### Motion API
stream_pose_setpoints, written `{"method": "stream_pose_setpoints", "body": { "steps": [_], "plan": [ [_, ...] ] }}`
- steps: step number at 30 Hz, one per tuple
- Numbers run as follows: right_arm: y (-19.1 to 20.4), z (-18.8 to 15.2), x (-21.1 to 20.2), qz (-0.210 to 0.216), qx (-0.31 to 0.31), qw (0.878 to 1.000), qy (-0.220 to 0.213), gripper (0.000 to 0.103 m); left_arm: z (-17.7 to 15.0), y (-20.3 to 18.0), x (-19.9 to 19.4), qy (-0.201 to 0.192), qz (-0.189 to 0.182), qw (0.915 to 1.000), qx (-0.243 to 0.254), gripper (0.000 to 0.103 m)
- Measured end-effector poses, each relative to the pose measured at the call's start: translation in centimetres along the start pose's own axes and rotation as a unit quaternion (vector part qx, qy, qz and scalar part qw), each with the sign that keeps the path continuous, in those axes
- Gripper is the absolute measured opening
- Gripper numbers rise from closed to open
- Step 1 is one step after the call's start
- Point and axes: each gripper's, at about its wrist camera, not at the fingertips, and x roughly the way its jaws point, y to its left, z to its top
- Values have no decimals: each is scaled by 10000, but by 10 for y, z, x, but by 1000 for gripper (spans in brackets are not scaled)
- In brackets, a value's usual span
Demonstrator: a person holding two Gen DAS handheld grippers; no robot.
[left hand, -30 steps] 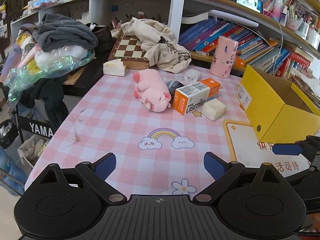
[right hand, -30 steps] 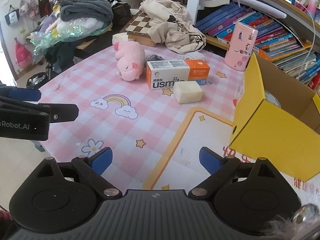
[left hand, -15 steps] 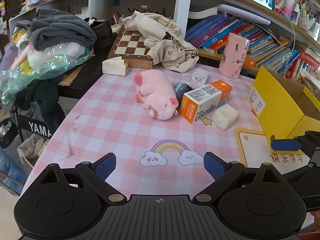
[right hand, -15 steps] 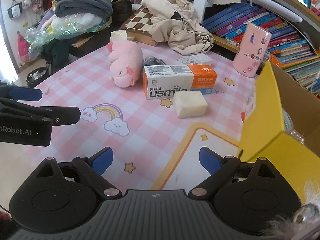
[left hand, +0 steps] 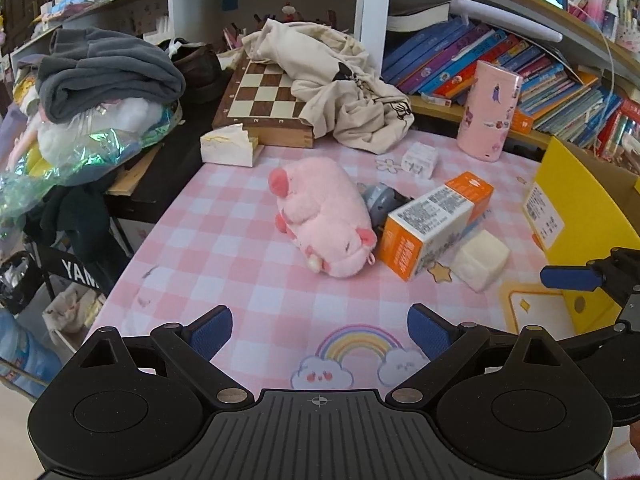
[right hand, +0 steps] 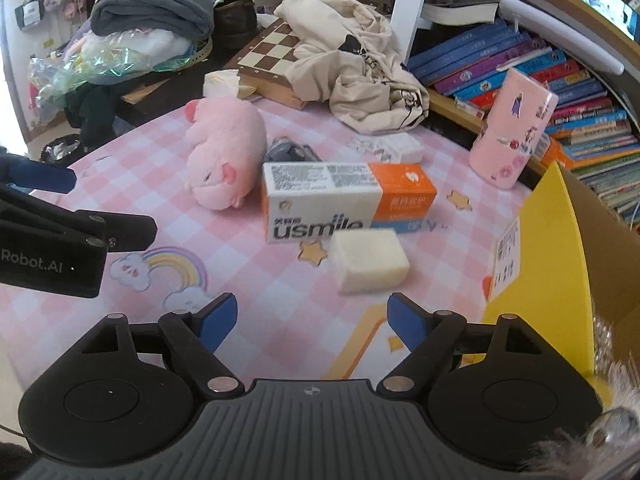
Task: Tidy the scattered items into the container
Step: 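Move both tools toward the pink plush pig and white sponge block, then grasp the pink plush pig with the left tool while the right tool grasps the white sponge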
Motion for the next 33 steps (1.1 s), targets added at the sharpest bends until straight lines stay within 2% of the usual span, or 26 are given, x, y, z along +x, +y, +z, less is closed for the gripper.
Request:
{"method": "stream_pose_setpoints", "body": {
  "steps": [17, 27, 33],
  "plan": [
    [-27, 10, 45, -331, 626, 9973, 217, 82, 47, 12, 54, -61, -137, 9988, -475, 96],
    [-38, 9, 60, -225, 990, 9943, 336, 82, 65, 13, 88, -83, -201, 9964, -818, 96],
    [-45, 9, 67, -194, 1071, 9936, 299, 81, 68, 12, 101, -87, -120, 9955, -937, 92]
  ]
}}
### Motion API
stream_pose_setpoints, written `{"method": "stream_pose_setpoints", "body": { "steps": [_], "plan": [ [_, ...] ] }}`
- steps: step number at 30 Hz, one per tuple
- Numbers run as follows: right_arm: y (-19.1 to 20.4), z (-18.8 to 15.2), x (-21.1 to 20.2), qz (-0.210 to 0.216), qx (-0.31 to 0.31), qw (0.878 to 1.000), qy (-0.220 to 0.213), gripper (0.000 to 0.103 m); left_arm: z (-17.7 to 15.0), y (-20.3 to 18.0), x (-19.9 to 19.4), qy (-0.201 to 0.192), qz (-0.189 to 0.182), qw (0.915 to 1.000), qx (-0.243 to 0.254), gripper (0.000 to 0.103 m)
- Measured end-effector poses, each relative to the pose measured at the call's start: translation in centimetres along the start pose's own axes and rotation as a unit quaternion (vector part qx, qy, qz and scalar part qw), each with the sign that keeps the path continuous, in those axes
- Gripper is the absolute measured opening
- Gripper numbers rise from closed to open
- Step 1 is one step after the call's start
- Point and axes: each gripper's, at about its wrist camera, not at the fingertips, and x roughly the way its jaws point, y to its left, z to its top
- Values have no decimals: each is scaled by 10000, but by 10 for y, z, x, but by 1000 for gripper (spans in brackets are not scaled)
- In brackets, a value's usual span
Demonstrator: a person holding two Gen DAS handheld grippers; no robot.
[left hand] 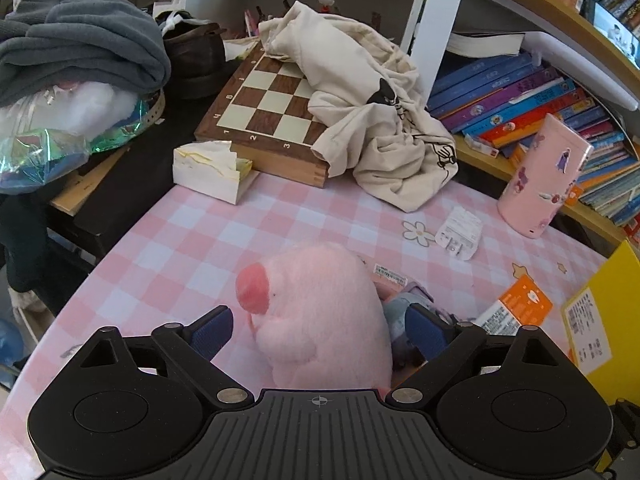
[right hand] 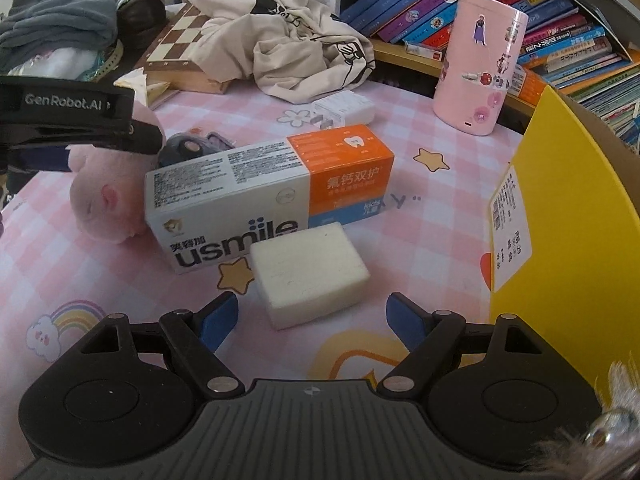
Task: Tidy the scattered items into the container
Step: 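Grasp the pink plush pig with the left tool while the right tool grasps the white sponge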
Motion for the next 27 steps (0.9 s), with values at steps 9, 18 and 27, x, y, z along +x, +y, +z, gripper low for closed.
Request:
{"method": "stream_pose_setpoints", "body": {
  "steps": [9, 18, 27],
  "plan": [
    [-5, 2, 7, 208, -9, 9996, -186, 70, 7, 15, 18, 231, -71, 9982, -548, 80],
    [-5, 2, 6, 320, -68, 9990, -290, 54, 9, 17, 14, 351, 3, 9969, -697, 62],
    [-8, -1, -1, 400, 56, 9989, -221, 50, -1, 29, -9, 492, -4, 9953, -839, 61]
  ]
}}
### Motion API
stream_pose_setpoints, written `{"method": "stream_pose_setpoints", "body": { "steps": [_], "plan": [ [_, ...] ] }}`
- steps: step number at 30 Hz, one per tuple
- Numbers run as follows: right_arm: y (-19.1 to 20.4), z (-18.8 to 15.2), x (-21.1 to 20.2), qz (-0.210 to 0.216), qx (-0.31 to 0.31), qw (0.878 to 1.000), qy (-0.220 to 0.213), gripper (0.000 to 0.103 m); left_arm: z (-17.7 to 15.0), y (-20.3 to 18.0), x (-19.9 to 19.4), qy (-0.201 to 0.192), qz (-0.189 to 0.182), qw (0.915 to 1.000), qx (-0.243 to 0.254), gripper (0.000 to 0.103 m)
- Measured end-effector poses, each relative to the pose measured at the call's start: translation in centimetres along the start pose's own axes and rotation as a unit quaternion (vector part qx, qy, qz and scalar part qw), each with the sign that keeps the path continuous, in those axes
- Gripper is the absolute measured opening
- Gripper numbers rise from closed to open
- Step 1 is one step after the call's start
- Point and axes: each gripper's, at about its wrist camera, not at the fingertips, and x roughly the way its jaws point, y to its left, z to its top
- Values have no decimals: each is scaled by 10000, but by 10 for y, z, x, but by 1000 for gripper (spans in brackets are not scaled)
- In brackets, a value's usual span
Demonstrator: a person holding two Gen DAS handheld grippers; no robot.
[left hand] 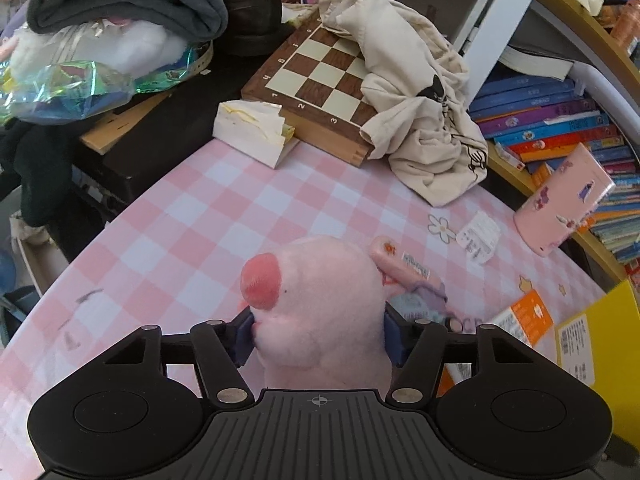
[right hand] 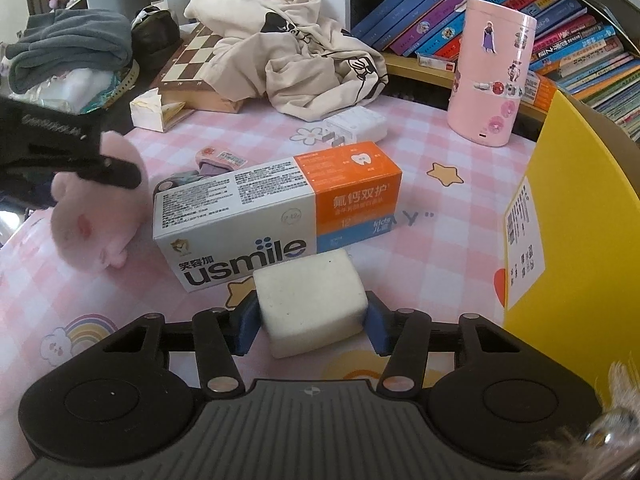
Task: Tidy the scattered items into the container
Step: 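Grasp the pink plush pig with the left tool while the right tool grasps the white sponge, then lift and carry the pig and sponge with both tools toward the yellow box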
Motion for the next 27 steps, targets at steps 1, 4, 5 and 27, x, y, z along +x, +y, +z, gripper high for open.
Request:
{"method": "stream_pose_setpoints", "body": {
  "steps": [1, 4, 5, 27],
  "plan": [
    [0, -1, -1, -1, 9, 10000, 7, 50, -2, 1, -2, 6, 0, 10000, 16, 61],
    [1, -1, -2, 15, 7, 10000, 8, 50, -10, 3, -7, 32, -21, 10000, 11, 61],
    [1, -1, -2, 20, 4, 10000, 13, 50, -13, 4, -9, 39, -36, 10000, 8, 61],
    [31, -38, -77, 13, -289, 9992, -284, 50, -61, 16, -85, -332, -357, 9987, 146, 61]
  ]
}}
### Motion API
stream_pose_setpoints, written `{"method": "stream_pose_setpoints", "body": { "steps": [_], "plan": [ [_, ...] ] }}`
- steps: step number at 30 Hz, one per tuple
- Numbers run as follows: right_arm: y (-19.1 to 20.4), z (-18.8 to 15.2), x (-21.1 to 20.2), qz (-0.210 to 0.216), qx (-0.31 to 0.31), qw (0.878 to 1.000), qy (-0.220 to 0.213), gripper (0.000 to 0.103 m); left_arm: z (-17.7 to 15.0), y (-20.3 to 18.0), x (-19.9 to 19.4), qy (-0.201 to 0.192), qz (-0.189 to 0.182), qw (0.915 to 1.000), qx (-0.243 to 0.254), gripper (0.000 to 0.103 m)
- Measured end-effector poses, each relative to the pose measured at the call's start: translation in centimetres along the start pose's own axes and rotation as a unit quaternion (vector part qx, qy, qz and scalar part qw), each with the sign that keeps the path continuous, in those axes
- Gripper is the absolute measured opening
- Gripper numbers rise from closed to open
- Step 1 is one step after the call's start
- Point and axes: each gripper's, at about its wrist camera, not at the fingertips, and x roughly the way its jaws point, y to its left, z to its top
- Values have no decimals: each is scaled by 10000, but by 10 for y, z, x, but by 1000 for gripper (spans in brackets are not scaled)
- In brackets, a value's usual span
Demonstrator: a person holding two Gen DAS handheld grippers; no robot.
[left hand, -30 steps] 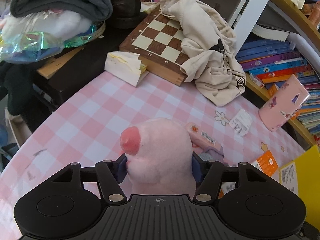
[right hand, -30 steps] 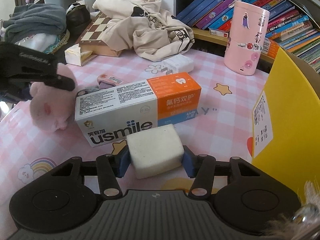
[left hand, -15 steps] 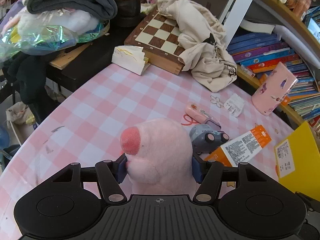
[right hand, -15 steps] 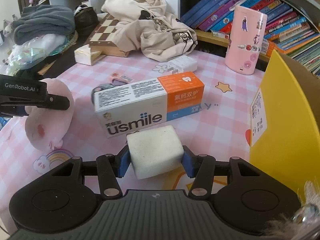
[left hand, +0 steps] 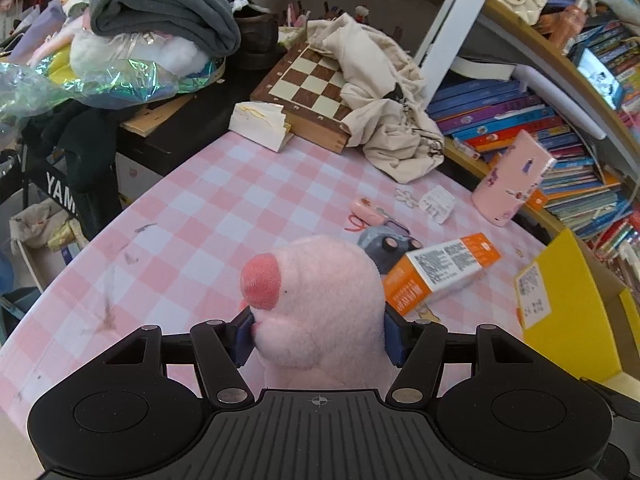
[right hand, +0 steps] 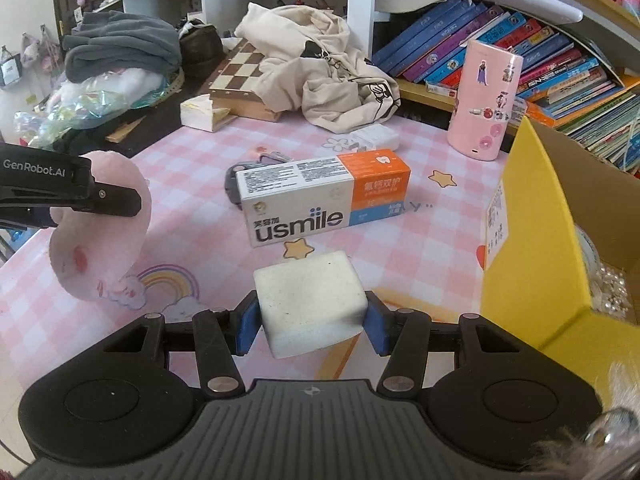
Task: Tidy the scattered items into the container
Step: 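Lift and carry the pig and sponge with both tools toward the yellow box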
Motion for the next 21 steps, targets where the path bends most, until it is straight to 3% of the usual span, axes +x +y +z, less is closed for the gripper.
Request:
{"method": "stream_pose_setpoints", "body": {
  "steps": [21],
  "plan": [
    [26, -30, -68, -169, -63, 9993, -329, 50, -38, -4, -76, -225, -695, 9973, 28, 61]
  ]
}}
